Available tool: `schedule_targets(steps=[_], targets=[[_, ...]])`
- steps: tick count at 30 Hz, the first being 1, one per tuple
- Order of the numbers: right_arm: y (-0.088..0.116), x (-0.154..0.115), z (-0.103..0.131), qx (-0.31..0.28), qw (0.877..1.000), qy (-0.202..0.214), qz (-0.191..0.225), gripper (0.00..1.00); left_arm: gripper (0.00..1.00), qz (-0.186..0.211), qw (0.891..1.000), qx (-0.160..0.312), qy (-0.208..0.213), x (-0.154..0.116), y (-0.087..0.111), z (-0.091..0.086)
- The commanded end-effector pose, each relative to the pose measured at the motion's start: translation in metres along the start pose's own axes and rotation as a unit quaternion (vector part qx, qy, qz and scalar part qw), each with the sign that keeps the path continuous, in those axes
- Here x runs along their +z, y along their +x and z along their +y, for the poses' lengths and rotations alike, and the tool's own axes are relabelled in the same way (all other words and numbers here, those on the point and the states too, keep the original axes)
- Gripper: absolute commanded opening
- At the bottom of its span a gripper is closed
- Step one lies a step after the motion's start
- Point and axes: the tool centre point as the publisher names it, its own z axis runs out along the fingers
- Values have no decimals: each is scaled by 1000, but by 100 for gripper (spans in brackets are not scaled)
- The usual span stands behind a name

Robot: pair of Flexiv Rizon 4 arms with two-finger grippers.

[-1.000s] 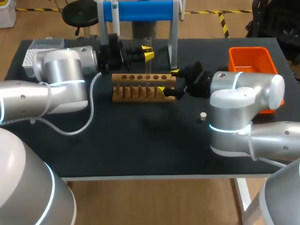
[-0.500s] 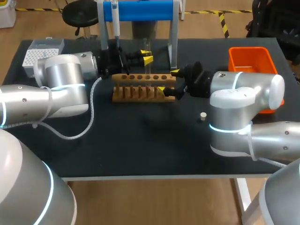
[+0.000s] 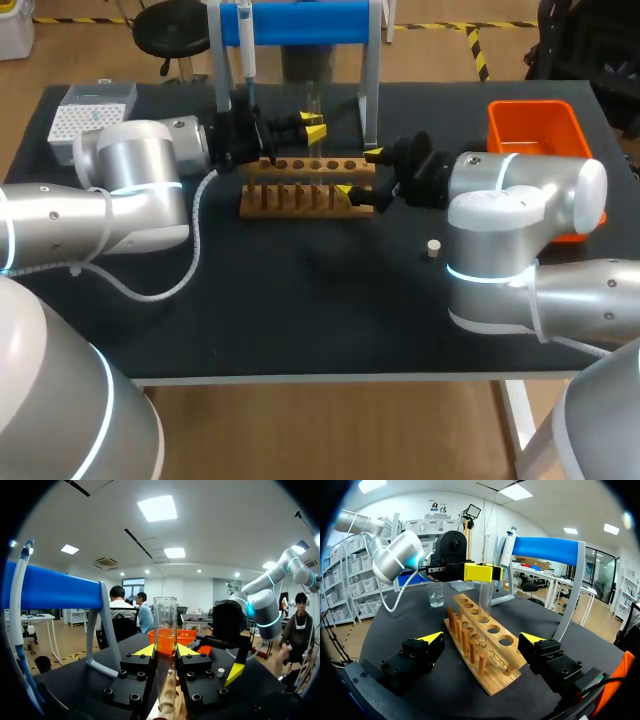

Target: Invert the test tube, pick up the pipette, mount the tip to pipette, aspirate from beaker and dispense into the tube, eject the tip, return the pipette, and cap with the stopper.

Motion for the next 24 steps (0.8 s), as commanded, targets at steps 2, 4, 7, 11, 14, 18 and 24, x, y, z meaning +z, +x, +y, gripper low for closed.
schedule_targets(steps=[2,4,7,11,14,18,24], targets=[[1,-1,-1,0,1000,-1,-2,100,0,4,1000,2,5,1,-2,7],[1,-1,-1,0,1000,-1,-2,100,0,4,1000,2,5,1,-2,8],[1,-1,-1,0,1000,-1,-2,100,0,4,1000,5,5,1,-3,8],[1,-1,-1,0,1000,-1,-2,100,0,3,1000,10,0,0,-3,10],[1,-1,-1,0,1000,-1,-2,100,0,4,1000,12,1,0,-2,12],[1,-1,-1,0,1000,-1,-2,100,0,4,1000,13,1,0,-2,14],[1,-1,-1,0,1000,-1,-2,100,0,4,1000,19,0,0,-2,16]])
